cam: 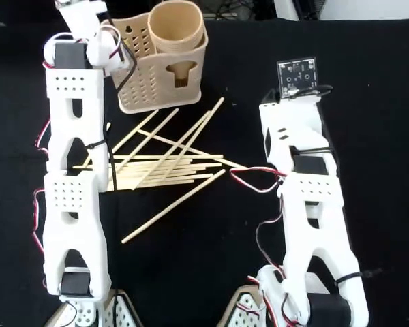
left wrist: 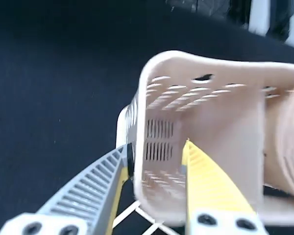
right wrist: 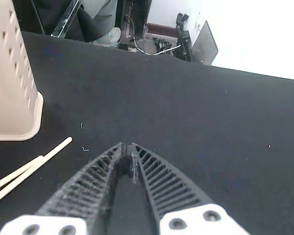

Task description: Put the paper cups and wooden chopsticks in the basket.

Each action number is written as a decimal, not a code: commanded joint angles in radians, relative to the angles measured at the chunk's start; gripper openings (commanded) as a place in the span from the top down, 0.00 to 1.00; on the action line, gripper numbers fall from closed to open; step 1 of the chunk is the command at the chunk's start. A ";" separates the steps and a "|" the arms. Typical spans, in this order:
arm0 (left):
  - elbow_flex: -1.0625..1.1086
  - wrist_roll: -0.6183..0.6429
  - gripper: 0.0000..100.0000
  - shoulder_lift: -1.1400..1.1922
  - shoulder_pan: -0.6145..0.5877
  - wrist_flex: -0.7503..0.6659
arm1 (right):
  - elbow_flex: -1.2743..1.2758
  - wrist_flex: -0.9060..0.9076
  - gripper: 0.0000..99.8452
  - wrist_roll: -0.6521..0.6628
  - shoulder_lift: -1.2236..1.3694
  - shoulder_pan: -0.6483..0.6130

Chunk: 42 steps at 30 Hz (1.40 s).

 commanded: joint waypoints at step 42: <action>-0.219 -0.092 0.82 -0.264 -0.113 0.196 | 0.001 0.055 0.99 -0.009 -0.033 0.003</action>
